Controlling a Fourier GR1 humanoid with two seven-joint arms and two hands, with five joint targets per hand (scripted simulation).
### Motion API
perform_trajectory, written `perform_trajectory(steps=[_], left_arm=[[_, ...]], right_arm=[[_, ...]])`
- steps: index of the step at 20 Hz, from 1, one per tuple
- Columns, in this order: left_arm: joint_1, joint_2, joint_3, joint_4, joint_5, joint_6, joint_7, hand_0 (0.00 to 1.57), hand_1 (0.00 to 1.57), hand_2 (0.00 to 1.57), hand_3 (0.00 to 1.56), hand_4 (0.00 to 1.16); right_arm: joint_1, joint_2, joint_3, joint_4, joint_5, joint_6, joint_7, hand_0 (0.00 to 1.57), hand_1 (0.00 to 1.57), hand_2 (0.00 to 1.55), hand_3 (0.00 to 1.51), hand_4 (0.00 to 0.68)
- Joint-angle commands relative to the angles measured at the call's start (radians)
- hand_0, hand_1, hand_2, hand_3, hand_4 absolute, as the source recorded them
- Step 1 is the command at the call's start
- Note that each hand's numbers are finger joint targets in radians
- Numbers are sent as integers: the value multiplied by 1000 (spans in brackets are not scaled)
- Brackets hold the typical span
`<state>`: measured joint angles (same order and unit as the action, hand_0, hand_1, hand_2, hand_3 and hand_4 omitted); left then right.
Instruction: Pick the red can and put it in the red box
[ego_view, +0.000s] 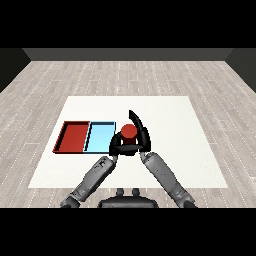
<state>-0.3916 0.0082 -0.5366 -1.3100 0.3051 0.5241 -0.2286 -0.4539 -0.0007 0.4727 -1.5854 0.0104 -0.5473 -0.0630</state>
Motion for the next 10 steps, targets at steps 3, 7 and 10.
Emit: perform_trajectory(steps=[3, 7, 10], left_arm=[[55, -5, -9, -84, -69, -7, 11, 1571, 1571, 1571, 1496, 1139], [54, -4, 16, -105, -73, -13, 51, 1571, 1571, 1571, 1488, 1137], [30, -8, -19, -55, -54, 38, 16, 1571, 1571, 1571, 1481, 1140]], right_arm=[[43, 1, -29, -23, 60, 15, 23, 0, 0, 0, 0, 0], [64, 1, -16, -12, 2, 7, -66, 0, 0, 0, 0, 0], [108, -12, -96, -177, -17, 82, 0, 0, 0, 0, 0, 0]])
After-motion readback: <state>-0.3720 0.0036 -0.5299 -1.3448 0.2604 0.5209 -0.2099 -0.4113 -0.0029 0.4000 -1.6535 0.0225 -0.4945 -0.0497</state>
